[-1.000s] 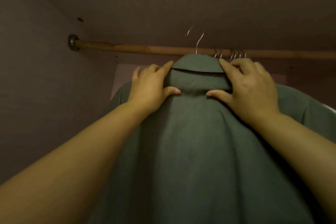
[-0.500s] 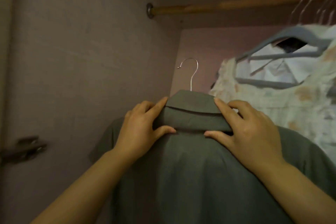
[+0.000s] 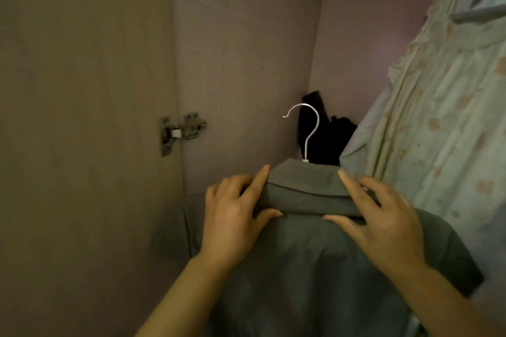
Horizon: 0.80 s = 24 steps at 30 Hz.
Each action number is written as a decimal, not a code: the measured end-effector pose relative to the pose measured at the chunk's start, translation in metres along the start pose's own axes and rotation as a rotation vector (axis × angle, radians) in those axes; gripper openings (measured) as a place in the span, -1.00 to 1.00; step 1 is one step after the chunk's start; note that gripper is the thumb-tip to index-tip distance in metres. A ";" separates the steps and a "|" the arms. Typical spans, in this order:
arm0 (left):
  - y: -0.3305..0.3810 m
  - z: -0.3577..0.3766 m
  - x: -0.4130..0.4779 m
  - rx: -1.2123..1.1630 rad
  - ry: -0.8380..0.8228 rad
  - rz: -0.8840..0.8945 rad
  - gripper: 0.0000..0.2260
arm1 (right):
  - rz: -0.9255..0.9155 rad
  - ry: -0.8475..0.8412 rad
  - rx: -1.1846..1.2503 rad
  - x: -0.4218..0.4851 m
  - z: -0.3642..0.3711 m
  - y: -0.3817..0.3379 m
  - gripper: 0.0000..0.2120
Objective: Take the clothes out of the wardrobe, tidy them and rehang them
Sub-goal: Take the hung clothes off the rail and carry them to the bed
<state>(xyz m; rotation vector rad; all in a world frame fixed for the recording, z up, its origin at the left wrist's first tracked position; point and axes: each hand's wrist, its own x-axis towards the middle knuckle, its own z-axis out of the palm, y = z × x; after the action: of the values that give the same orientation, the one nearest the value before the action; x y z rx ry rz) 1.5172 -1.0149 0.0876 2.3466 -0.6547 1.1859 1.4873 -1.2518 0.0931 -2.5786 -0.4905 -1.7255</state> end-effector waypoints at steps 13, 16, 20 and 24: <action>-0.019 -0.132 -0.136 0.075 0.100 -0.120 -0.49 | -0.011 -0.009 0.222 -0.033 -0.061 -0.146 -0.45; -0.016 -0.163 -0.160 0.144 0.109 -0.163 -0.49 | -0.035 0.002 0.308 -0.035 -0.066 -0.169 -0.46; -0.011 -0.210 -0.193 0.262 0.125 -0.276 -0.51 | -0.130 0.008 0.407 -0.028 -0.071 -0.208 -0.46; -0.005 -0.261 -0.229 0.432 0.098 -0.396 -0.45 | -0.232 0.016 0.554 -0.024 -0.076 -0.258 -0.41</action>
<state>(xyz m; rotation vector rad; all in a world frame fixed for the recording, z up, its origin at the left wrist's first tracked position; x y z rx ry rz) 1.2378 -0.8140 0.0400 2.5712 0.1193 1.3390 1.3439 -1.0252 0.0572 -2.1733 -1.1212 -1.3945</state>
